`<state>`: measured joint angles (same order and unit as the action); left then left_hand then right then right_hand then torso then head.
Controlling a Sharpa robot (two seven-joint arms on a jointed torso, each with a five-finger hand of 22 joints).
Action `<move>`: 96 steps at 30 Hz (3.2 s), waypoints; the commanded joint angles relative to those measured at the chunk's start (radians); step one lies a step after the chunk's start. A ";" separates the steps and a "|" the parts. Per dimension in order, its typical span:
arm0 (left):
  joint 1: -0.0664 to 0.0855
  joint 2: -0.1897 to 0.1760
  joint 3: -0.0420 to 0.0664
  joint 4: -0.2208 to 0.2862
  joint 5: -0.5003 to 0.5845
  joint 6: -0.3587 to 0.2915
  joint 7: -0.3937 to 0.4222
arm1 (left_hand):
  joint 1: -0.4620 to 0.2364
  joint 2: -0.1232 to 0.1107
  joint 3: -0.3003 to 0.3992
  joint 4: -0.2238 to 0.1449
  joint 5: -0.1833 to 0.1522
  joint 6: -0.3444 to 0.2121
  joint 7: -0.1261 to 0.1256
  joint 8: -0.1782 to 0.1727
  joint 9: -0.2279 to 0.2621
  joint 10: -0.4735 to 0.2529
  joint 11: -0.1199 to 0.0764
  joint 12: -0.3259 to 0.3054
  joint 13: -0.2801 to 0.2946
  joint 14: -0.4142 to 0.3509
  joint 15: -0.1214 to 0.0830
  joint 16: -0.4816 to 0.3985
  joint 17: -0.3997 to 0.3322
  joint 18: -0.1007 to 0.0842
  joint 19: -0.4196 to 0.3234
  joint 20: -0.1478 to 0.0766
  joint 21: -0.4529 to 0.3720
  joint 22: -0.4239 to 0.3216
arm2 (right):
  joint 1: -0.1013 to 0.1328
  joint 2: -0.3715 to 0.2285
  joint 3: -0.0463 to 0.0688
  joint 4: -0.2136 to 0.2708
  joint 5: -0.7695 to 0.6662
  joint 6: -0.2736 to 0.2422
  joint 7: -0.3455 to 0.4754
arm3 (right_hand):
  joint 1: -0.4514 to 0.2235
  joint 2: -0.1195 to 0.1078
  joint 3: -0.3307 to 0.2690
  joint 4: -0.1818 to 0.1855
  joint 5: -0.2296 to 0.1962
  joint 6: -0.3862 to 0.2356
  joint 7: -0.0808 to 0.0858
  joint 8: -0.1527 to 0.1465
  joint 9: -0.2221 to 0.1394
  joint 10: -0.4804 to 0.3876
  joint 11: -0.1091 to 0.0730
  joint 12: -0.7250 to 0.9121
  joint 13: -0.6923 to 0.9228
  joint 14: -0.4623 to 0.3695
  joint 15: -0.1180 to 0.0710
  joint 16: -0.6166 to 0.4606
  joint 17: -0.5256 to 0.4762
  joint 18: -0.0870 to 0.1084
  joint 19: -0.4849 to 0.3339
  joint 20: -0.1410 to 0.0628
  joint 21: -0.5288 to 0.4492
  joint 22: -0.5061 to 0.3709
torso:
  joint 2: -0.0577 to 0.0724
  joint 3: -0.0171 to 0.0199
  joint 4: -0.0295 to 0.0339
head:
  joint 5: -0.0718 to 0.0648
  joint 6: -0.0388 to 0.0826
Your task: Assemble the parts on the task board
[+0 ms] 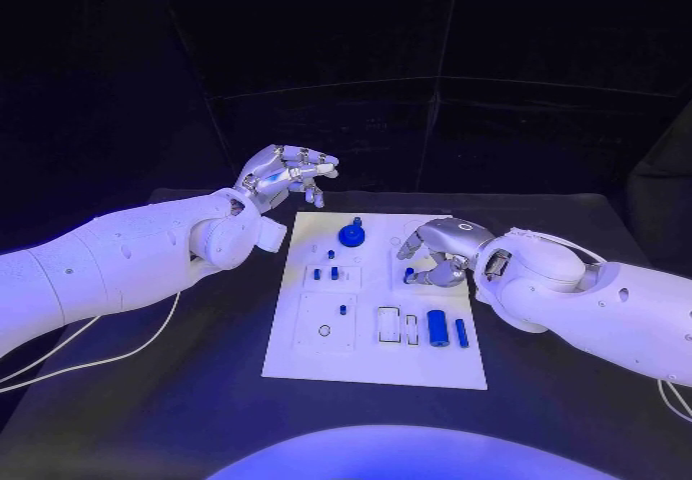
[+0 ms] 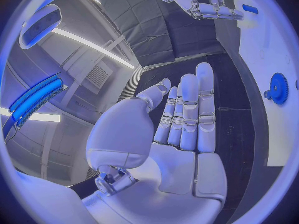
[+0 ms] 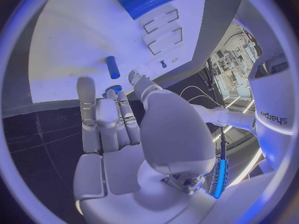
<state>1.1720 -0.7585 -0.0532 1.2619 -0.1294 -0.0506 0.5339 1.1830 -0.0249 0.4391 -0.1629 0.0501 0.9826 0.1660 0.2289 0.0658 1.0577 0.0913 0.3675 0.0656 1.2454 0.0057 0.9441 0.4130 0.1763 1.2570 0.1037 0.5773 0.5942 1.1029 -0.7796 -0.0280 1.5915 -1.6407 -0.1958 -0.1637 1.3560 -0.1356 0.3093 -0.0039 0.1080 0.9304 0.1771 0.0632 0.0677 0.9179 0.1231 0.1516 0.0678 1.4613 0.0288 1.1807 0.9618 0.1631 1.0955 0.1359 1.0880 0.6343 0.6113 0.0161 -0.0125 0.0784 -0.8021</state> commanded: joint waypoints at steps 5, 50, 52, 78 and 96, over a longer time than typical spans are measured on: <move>0.002 0.000 0.001 0.001 0.004 0.008 0.005 | 0.005 0.003 0.000 -0.005 -0.001 0.001 0.005 -0.004 0.000 -0.004 0.004 -0.002 0.000 -0.004 0.002 -0.004 -0.001 0.006 0.008 0.001 -0.004 -0.002 | 0.003 0.014 0.001 -0.013 -0.031 0.127 -0.036 | 0.014 0.017 -0.014 -0.001 0.007 0.001 -0.001 0.005 0.001 0.007 -0.003 0.024 0.003 0.003 0.001 -0.005 -0.004 0.006 -0.001 -0.005 -0.009 -0.004 | 0.002 -0.0003 -0.0005 | 0.005 -0.002; 0.002 0.001 0.001 -0.001 0.004 0.014 -0.002 | 0.006 0.003 -0.001 -0.006 -0.001 0.002 0.005 -0.004 0.000 -0.004 0.004 -0.002 0.001 -0.004 0.002 -0.003 -0.002 0.006 0.009 0.001 -0.004 -0.003 | 0.003 0.058 0.001 -0.059 -0.076 0.034 -0.042 | 0.058 0.111 0.161 -0.012 -0.053 0.165 -0.032 0.042 0.015 0.240 -0.050 0.075 -0.002 0.030 -0.039 0.094 0.091 -0.019 0.089 -0.040 0.087 0.143 | -0.001 -0.0014 0.0020 | 0.004 -0.014; 0.002 0.000 0.001 -0.001 0.004 0.014 -0.002 | 0.006 0.003 -0.001 -0.006 -0.001 0.002 0.005 -0.004 0.000 -0.004 0.004 -0.002 0.001 -0.004 0.002 -0.003 -0.002 0.006 0.009 0.001 -0.004 -0.003 | 0.003 0.055 0.001 -0.053 -0.077 0.024 -0.040 | 0.060 0.110 0.167 -0.015 -0.053 0.165 -0.031 0.041 0.015 0.241 -0.050 0.072 -0.003 0.030 -0.039 0.095 0.092 -0.019 0.089 -0.040 0.089 0.144 | -0.001 -0.0013 0.0016 | 0.006 -0.014; 0.002 -0.001 0.001 0.003 0.004 0.022 -0.001 | 0.006 0.005 -0.001 -0.006 -0.001 0.002 0.005 -0.005 0.000 -0.004 0.004 -0.002 0.001 -0.005 0.002 -0.003 -0.004 0.006 0.009 0.001 -0.006 -0.004 | 0.004 0.086 0.029 0.109 -0.004 -0.023 -0.001 | 0.028 0.075 0.181 -0.018 -0.047 0.153 -0.022 0.023 0.009 0.228 -0.040 0.041 -0.004 0.028 -0.031 0.100 0.090 -0.019 0.085 -0.034 0.093 0.147 | 0.002 -0.0009 0.0000 | 0.018 -0.014; 0.002 0.013 0.001 -0.002 0.004 0.026 0.000 | 0.007 0.007 0.000 -0.007 -0.001 0.001 0.006 -0.006 0.000 -0.005 0.004 -0.002 0.001 -0.005 0.002 -0.003 -0.005 0.006 0.009 0.002 -0.007 -0.005 | -0.062 0.247 0.009 0.015 -0.033 0.071 0.057 | 0.025 0.075 0.182 -0.017 -0.042 0.152 -0.022 0.022 0.009 0.228 -0.039 0.038 -0.004 0.027 -0.030 0.098 0.084 -0.017 0.079 -0.033 0.089 0.137 | 0.000 -0.0007 -0.0016 | 0.033 -0.021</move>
<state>1.1722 -0.7477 -0.0534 1.2596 -0.1294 -0.0377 0.5275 1.1869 -0.0211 0.4391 -0.1628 0.0501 0.9826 0.1660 0.2289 0.0659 1.0577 0.0913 0.3676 0.0656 1.2454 0.0057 0.9441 0.4093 0.1762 1.2605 0.1071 0.5773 0.5901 1.0419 -0.5374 -0.0193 1.6103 -1.6601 -0.1638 -0.1337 1.3895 -0.0576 0.4861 -0.0234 0.0606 1.0835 0.1524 0.0815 0.0756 1.1452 0.0788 0.1961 0.0648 1.4649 -0.0037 1.2758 1.0478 0.1631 1.1762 0.0981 1.1770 0.7728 0.6117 0.0156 -0.0124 0.1111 -0.8227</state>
